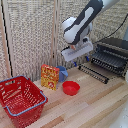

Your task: Extend the gripper towards the oven tray handle. Grasp the handle and carefully pull the tray out of the oven. Move the gripper above the red bowl. Grab the red bowl gently. Lift the bowl and place it onto the oven tray.

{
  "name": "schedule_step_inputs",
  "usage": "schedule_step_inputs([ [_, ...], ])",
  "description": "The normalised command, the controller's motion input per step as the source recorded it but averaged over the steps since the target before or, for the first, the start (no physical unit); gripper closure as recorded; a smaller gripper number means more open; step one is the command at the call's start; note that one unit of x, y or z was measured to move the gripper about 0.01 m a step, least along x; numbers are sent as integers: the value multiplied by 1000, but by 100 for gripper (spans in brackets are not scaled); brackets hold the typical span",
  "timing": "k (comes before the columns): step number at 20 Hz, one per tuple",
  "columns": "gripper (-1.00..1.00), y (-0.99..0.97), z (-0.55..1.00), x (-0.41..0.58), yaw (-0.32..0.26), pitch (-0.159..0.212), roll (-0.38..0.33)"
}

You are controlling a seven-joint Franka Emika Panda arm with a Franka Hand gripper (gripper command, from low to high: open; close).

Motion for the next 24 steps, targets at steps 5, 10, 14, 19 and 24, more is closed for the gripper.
schedule_step_inputs([
  [5,-100,638,-252,0,-120,0,143],
  [10,-100,569,-263,-112,-125,-16,122],
  [14,-100,91,-191,-487,-118,-159,8],
  [19,-100,6,-30,-533,-63,-247,7],
  [24,-100,65,103,-368,-36,-186,32],
])
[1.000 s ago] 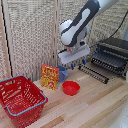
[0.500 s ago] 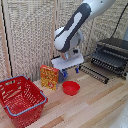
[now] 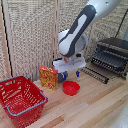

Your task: Extend the gripper towards the oven tray handle. Grasp the handle and carefully pull the tray out of the oven. Move the gripper above the red bowl. Grab the red bowl gently. Lift the bowl and place it onto the oven tray.

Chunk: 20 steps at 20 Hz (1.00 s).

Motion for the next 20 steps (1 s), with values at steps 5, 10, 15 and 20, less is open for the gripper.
schedule_step_inputs([
  [5,-100,-119,37,-138,27,-34,45],
  [10,-100,-476,-21,-138,29,-8,-1],
  [15,-100,-416,-211,-83,47,-2,-5],
  [20,-100,-189,-463,-83,109,8,-30],
])
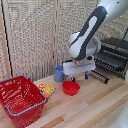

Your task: Extend the gripper towards the oven tray handle. Grasp the handle and carefully pull the tray out of the oven. Move the gripper above the red bowl. Grab the red bowl gently. Lift the bowl and place it onto the oven tray.

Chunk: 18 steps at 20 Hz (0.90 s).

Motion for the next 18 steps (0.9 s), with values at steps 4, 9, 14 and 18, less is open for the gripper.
schedule_step_inputs([
  [4,-100,-161,-513,-9,95,-5,6],
  [9,100,-93,-193,-5,61,6,72],
  [14,100,-1,0,0,34,0,0],
  [18,100,53,0,9,23,0,-20],
])
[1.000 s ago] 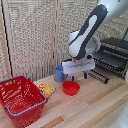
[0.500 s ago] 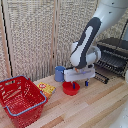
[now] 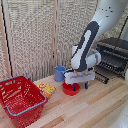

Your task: Extend the gripper towards the oven tray handle. Grasp the handle and carefully pull the tray out of the oven. Move the gripper above the red bowl. Grab the red bowl gently. Lift the bowl and place it onto the oven tray.

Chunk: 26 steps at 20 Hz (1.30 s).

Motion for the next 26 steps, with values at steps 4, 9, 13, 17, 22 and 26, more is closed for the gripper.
schedule_step_inputs([
  [4,100,0,0,21,-7,-2,0],
  [9,100,-13,0,-46,4,-2,0],
  [13,100,0,52,0,-169,-55,0],
  [17,100,-11,198,0,-159,-24,0],
  [22,100,-215,367,62,-137,38,0],
  [26,100,-349,592,187,-144,106,0],
])
